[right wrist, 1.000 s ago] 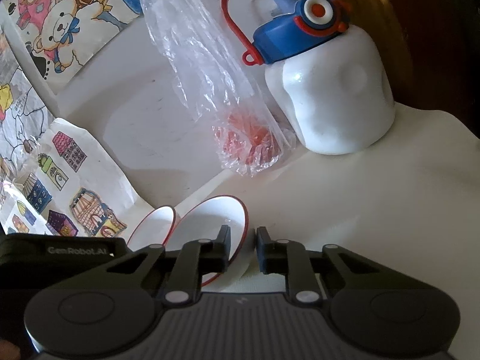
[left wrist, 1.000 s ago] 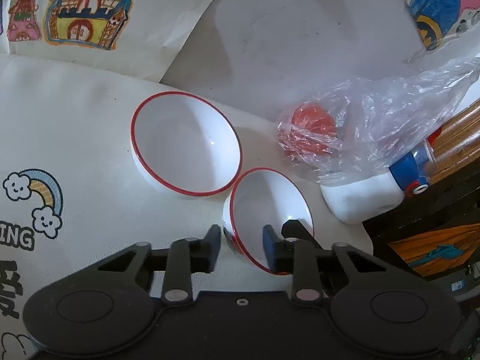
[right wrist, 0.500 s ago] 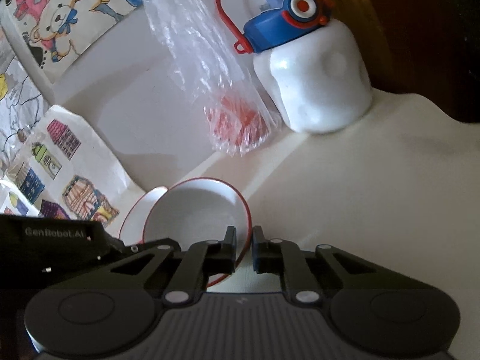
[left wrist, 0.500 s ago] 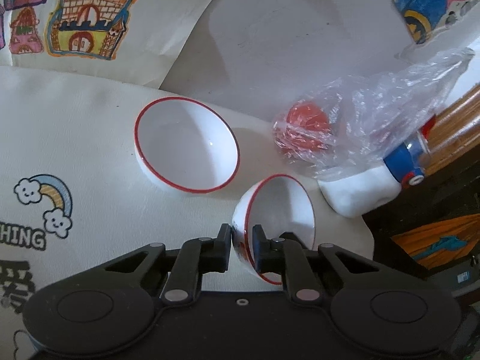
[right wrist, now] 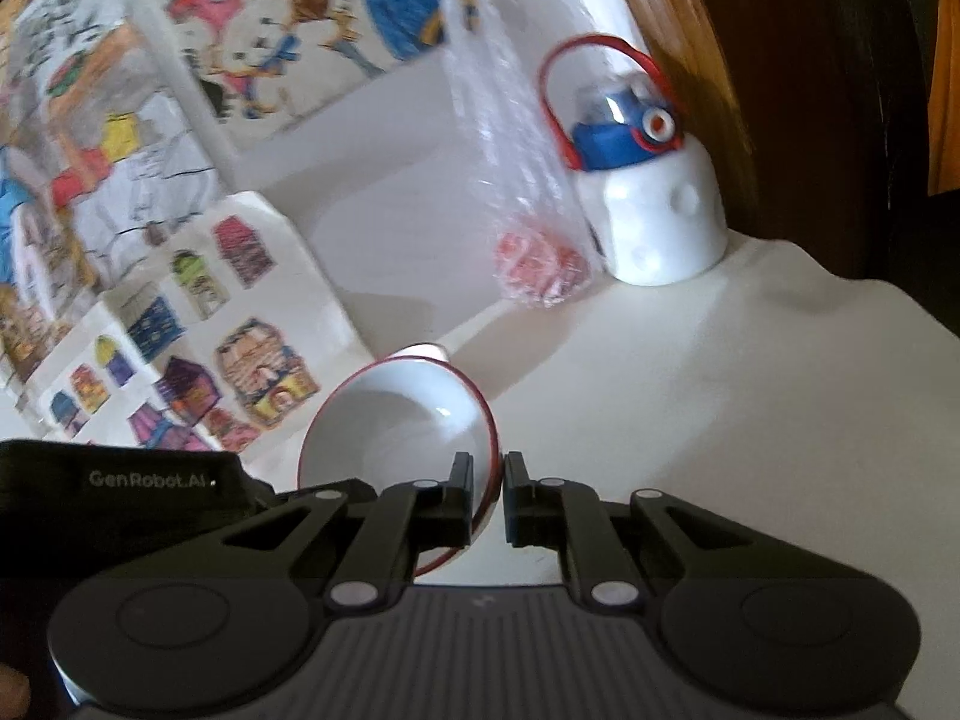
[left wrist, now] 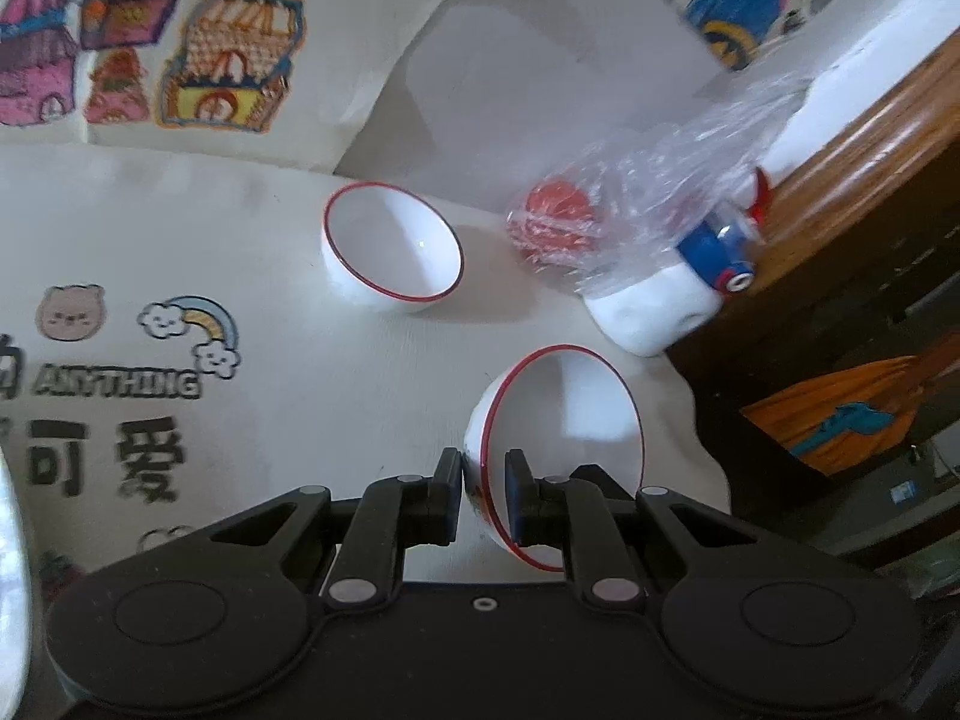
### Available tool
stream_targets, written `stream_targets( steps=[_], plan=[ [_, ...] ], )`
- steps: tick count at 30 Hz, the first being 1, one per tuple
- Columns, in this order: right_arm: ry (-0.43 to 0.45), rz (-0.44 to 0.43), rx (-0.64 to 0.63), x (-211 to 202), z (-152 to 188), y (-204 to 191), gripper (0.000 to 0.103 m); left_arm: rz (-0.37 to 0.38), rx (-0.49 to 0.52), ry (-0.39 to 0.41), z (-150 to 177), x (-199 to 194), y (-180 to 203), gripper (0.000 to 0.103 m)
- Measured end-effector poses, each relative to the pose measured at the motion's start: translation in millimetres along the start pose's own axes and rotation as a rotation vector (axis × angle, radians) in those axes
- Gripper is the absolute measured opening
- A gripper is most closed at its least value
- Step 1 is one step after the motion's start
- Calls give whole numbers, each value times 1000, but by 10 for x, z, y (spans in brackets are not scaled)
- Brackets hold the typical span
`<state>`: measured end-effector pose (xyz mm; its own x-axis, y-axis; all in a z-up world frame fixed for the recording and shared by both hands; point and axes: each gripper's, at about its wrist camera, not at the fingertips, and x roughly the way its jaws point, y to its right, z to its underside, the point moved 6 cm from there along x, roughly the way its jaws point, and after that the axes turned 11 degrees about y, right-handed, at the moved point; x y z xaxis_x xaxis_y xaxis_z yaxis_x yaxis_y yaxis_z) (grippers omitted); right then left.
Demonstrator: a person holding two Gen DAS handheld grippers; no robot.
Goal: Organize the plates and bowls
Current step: 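Lift the white bowl with both tools and lower it into the steel bowl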
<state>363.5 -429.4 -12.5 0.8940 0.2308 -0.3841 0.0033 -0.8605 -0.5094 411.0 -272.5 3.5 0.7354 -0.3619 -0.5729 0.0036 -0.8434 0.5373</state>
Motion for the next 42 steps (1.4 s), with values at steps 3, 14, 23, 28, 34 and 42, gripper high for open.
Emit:
stream_targets(
  steps=[3, 14, 23, 28, 34, 42],
  plan=[
    [13, -11, -20, -125, 19, -229, 11, 17, 2, 23, -45, -227, -40, 15],
    [19, -69, -90, -419, 257, -1181, 11, 53, 11, 91, -261, -1045, -514, 15],
    [-9, -116, -134, -709, 565, -1708, 11, 53, 43, 132, -320, -1655, -1017, 14],
    [-30, -113, -175, -928, 725, -1919, 12, 72, 85, 125, -261, -1960, -1207, 14],
    [-37, -110, -229, -1168, 870, -2159, 13, 83, 137, 116, -112, -2213, -1359, 16],
    [-92, -144, -220, -1379, 1172, -2280, 13, 106, 164, 114, 24, -2524, -1582, 16]
  ],
)
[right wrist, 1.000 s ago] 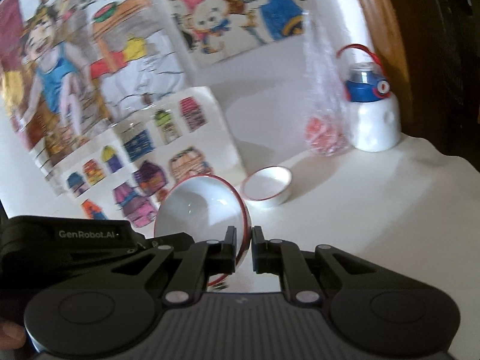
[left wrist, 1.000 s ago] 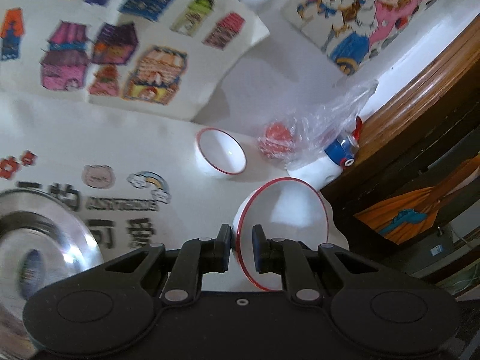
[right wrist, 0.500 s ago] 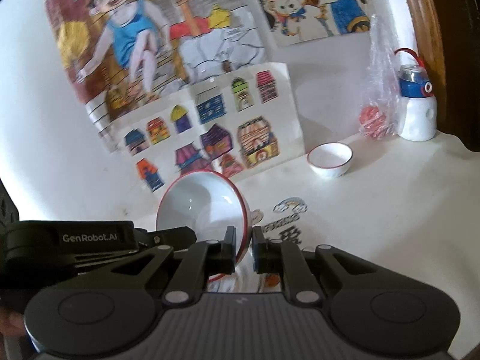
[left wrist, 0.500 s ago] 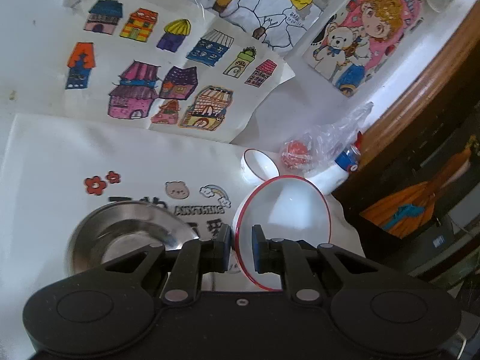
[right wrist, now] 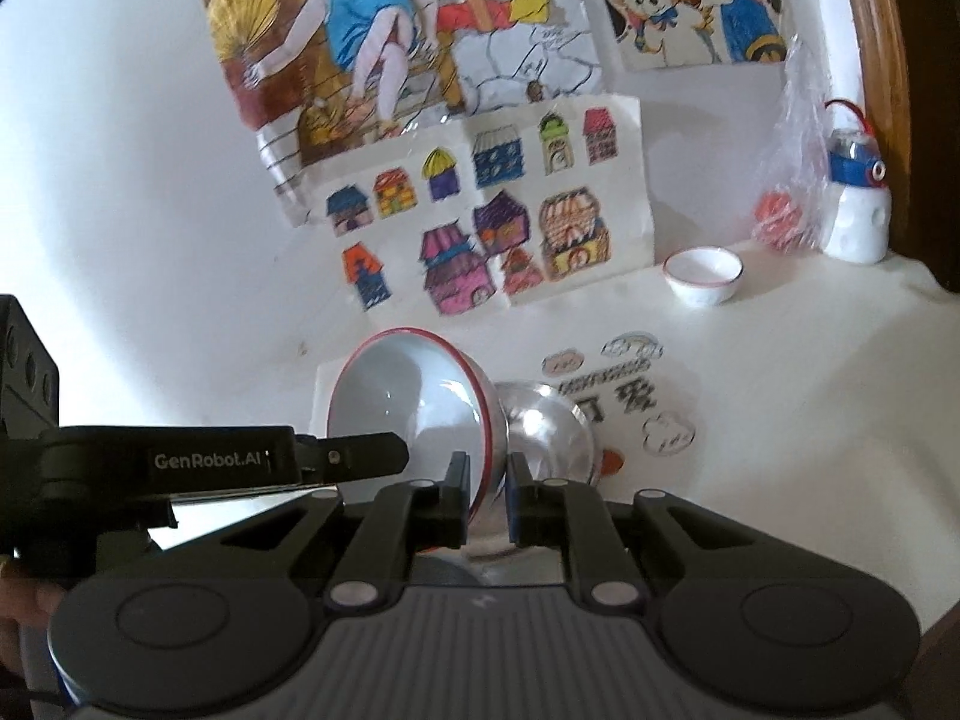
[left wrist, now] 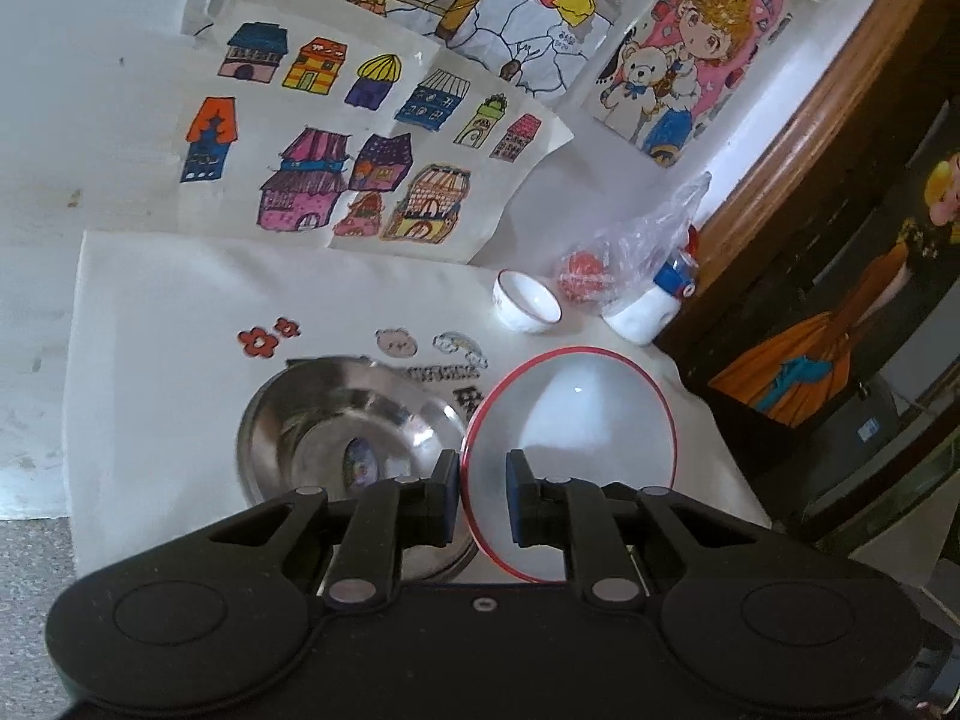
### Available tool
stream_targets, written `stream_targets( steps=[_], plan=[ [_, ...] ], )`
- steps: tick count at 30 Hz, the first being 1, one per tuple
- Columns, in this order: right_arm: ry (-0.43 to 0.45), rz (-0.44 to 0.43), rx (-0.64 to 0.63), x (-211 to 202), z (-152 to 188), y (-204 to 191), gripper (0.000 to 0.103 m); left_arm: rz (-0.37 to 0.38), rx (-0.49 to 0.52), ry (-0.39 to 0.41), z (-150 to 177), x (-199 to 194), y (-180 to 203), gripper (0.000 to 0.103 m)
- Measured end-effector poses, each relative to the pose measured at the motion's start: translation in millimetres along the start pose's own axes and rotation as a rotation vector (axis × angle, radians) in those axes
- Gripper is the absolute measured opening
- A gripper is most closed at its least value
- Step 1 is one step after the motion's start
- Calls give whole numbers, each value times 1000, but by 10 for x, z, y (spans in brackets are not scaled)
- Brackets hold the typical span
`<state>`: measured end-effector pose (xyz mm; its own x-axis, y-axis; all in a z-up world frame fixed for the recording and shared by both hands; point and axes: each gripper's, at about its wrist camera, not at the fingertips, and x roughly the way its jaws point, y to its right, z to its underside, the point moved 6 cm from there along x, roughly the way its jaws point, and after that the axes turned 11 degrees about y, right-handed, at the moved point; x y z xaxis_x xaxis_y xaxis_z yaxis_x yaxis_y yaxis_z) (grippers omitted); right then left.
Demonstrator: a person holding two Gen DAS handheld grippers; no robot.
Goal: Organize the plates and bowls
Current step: 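Lift the white bowl with both tools and lower it into the steel bowl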
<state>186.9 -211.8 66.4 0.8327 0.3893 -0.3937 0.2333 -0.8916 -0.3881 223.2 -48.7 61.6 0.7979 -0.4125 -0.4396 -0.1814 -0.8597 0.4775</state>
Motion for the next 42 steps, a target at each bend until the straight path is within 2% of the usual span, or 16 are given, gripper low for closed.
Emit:
stream_targets(
  steps=[7, 11, 18, 25, 29, 42],
  plan=[
    [-89, -37, 47, -39, 326, -74, 14, 12, 63, -46, 187, -223, -131, 16],
    [-161, -51, 68, -19, 521, -100, 16, 8, 92, -99, 320, -283, -224, 16],
    [-257, -63, 91, 82, 753, -136, 17, -22, 148, -176, 502, -304, -337, 16],
    [-326, -62, 100, 139, 845, -113, 18, -53, 208, -226, 577, -268, -331, 18],
    [-354, -57, 87, 158, 868, -128, 18, -50, 209, -264, 623, -227, -337, 23],
    [-398, -67, 89, 247, 874, -101, 19, -85, 184, -386, 721, -68, -431, 23]
  ],
)
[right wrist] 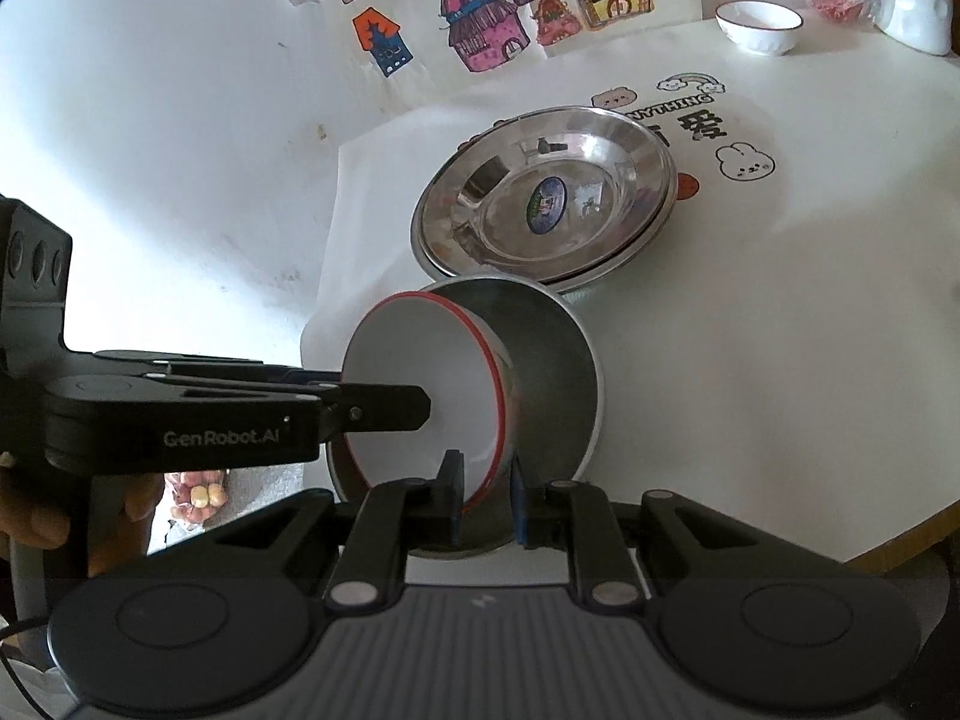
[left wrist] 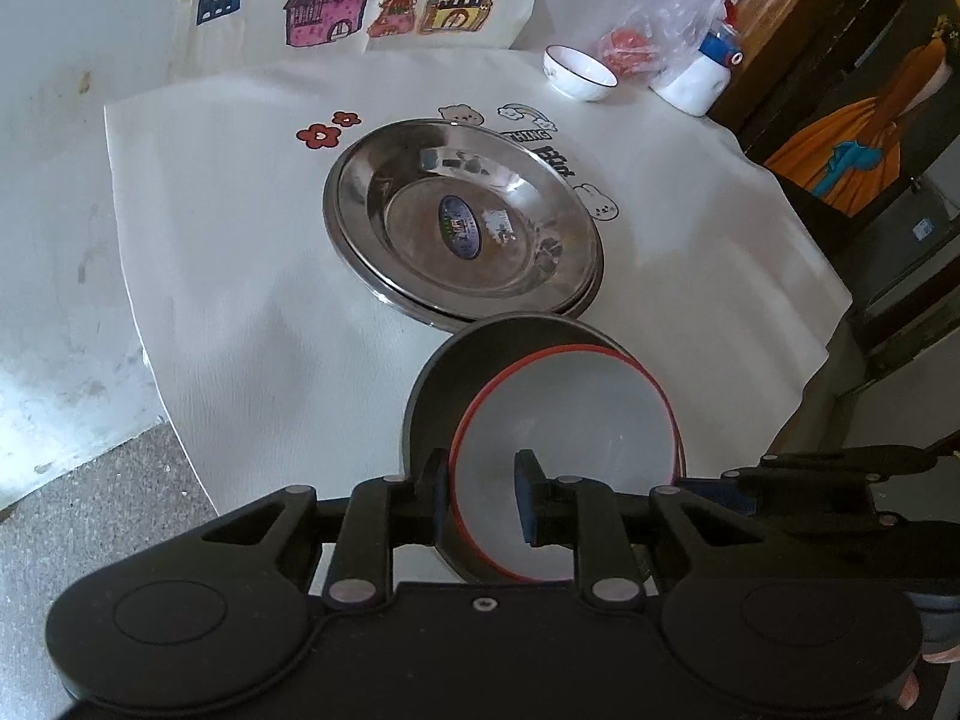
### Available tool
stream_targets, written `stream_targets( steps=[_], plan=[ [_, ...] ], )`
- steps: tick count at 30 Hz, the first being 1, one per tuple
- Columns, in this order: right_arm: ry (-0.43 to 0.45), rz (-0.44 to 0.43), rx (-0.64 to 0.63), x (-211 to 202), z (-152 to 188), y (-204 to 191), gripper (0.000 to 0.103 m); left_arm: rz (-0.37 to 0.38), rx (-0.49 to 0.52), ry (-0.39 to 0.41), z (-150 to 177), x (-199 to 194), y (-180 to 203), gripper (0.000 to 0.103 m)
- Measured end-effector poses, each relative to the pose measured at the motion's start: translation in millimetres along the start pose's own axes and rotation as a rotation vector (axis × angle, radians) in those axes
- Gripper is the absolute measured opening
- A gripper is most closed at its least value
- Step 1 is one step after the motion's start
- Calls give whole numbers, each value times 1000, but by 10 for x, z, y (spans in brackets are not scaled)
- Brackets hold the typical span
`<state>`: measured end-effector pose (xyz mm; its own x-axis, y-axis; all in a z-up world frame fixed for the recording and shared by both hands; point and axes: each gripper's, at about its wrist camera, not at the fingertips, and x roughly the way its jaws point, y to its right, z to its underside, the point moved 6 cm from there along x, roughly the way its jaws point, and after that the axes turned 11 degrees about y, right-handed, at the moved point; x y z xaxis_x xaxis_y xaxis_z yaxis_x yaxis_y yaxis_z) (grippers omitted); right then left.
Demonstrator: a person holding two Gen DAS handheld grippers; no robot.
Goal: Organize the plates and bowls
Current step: 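Lift the white bowl with both tools and lower it into the steel bowl, then open both tools and release the white bowl in the steel bowl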
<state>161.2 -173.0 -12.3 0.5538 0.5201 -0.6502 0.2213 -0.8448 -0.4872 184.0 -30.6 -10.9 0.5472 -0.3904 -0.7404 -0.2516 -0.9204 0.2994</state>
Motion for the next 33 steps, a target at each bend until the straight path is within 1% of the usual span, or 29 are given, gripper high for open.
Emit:
stream_targets(
  steps=[4, 12, 18, 25, 28, 33],
  plan=[
    [-2, -7, 5, 3, -17, 15, 21, 2, 14, -18, -25, 27, 27, 28],
    [-7, -19, 16, 13, -42, 39, 23, 5, 26, -42, -85, 87, 33, 28],
    [-6, -31, 25, 2, -60, 65, 25, 14, 13, -69, -127, 119, 19, 28],
    [15, -45, 35, -39, -85, 105, 25, 18, 15, -48, -125, 96, -10, 30],
    [21, -51, 39, -59, -85, 111, 25, 27, 16, -51, -127, 92, -17, 30],
    [27, -61, 37, -81, -85, 124, 25, 49, 18, -64, -122, 83, 0, 36]
  ],
)
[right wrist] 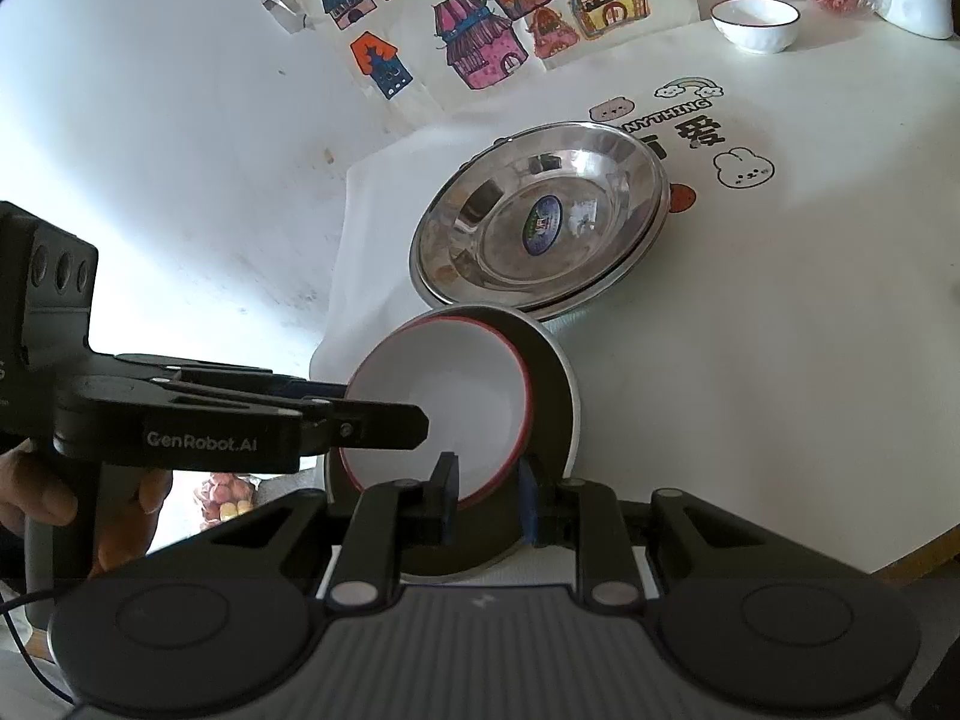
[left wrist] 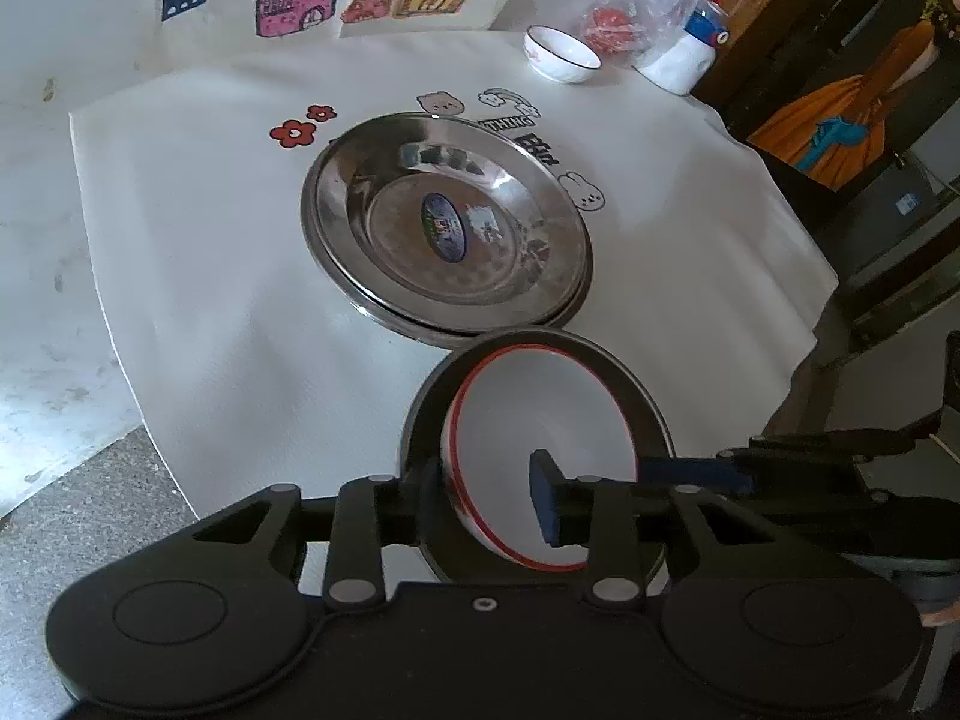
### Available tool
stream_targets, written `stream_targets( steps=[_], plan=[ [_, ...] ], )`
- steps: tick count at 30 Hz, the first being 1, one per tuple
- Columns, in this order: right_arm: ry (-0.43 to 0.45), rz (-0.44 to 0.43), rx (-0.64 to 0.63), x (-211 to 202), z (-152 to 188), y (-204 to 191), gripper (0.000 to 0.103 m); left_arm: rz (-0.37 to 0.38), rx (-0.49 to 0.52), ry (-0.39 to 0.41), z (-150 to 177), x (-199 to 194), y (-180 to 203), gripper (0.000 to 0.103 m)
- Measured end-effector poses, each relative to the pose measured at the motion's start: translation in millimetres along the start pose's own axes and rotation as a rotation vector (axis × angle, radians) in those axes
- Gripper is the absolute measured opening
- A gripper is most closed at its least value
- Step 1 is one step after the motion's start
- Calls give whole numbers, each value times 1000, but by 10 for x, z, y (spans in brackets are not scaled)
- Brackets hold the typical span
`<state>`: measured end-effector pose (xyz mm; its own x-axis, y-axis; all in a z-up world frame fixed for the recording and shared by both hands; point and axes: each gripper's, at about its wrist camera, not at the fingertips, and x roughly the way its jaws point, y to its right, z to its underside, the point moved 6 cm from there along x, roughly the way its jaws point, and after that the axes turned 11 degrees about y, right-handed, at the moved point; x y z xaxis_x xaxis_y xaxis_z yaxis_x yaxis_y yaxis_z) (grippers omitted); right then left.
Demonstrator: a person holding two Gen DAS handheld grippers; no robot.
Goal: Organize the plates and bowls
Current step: 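Open both tools and release the white bowl in the steel bowl, then move both tools to the remaining white red-rimmed bowl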
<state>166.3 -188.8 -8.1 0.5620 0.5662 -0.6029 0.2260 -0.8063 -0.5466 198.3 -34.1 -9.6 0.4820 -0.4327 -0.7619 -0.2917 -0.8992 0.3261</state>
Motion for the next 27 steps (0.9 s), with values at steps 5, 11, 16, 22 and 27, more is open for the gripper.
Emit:
stream_targets(
  steps=[5, 11, 16, 22, 27],
  plan=[
    [12, -9, -17, -58, 12, -7, 25, 6, 28, 9, 2, -52, 31, 40],
    [57, -13, -27, -177, -18, -15, 34, 5, 60, 63, -41, -176, 41, 47],
    [125, -18, -28, -322, -116, 47, 49, 10, 73, 118, -118, -279, 74, 60],
    [224, 29, -3, -466, -334, 270, 78, -2, 98, 215, -338, -335, 151, 80],
    [328, 95, -4, -574, -518, 532, 98, -13, 126, 286, -617, -272, 236, 93]
  ],
)
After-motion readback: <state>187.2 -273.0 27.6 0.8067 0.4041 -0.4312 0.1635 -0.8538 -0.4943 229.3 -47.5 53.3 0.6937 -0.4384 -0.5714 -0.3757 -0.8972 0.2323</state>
